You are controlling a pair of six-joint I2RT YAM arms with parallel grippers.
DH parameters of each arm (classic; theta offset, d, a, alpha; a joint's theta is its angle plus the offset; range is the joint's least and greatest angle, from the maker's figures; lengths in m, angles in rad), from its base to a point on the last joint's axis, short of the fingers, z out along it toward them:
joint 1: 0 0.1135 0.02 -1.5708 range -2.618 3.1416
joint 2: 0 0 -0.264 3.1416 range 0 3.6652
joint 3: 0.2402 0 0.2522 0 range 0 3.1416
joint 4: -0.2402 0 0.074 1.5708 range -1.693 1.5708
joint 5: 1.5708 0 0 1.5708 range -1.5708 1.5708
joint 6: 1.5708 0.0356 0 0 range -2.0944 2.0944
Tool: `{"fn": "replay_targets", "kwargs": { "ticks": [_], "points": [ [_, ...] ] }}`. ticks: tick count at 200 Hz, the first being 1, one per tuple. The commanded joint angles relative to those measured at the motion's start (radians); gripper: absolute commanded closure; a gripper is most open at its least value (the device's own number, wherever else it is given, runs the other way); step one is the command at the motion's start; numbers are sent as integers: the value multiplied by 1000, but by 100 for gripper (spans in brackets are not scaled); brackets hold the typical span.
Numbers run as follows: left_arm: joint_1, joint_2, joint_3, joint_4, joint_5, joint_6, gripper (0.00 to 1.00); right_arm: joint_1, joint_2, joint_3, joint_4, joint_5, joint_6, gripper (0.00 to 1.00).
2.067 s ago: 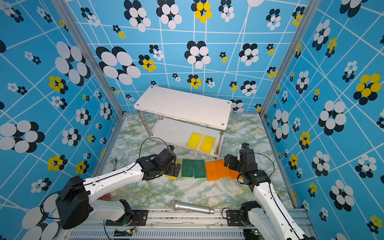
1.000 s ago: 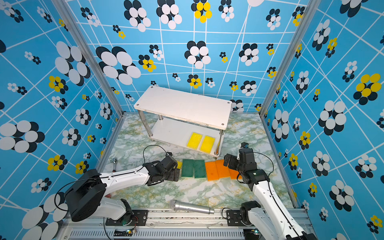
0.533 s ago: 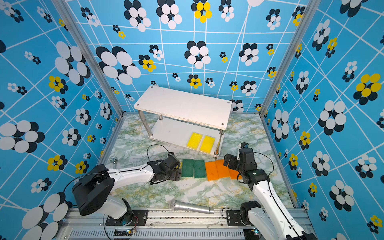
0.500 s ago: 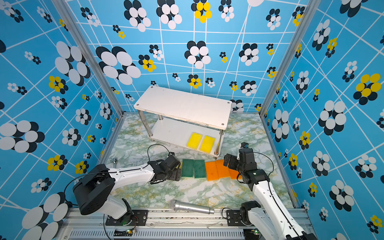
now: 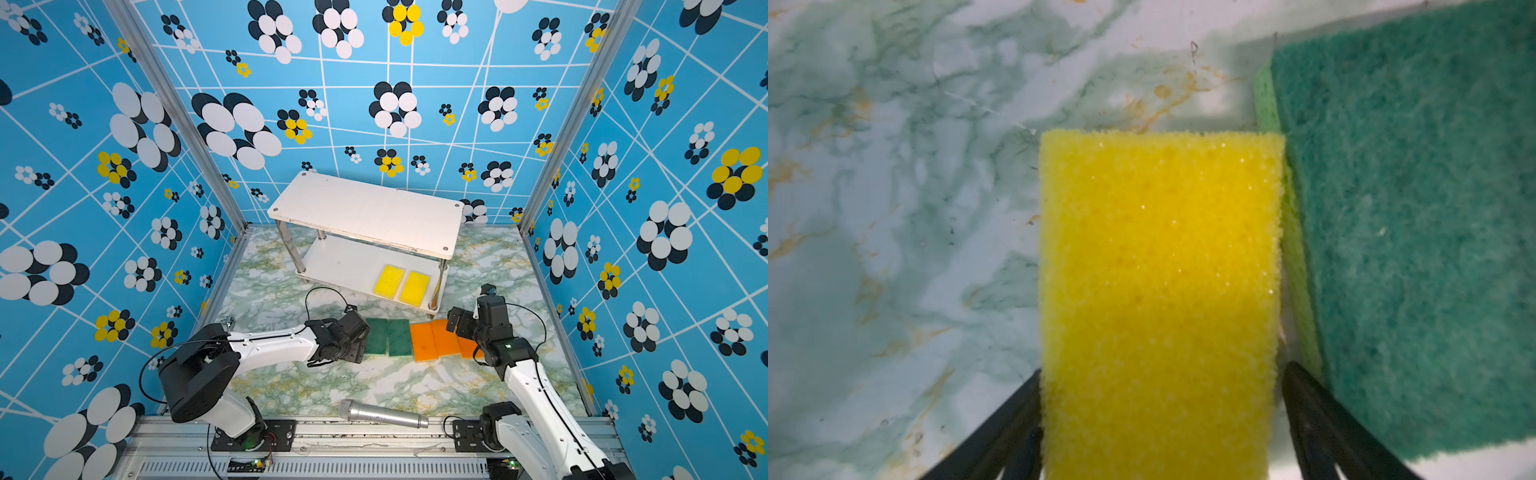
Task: Place and organize the cleaning sponges onto the shelf
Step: 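Lower the left gripper and close it on the third yellow sponge, then lift the third yellow sponge with the left gripper toward the shelf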
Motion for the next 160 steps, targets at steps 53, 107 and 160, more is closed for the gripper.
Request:
{"fn": "replay_targets", "kwargs": {
  "ticks": [53, 107, 160],
  "points": [
    [-11, 23, 4, -79, -31, -2, 19, -8, -11, -21, 20, -2, -11, 1],
    [-10, 22, 13, -93, -38, 2, 29, -8, -22, -22, 7, 5, -11, 1],
    [1, -93, 17, -164, -113, 23, 31, -8, -8, -19, 9, 8, -4, 1]
  ]
}}
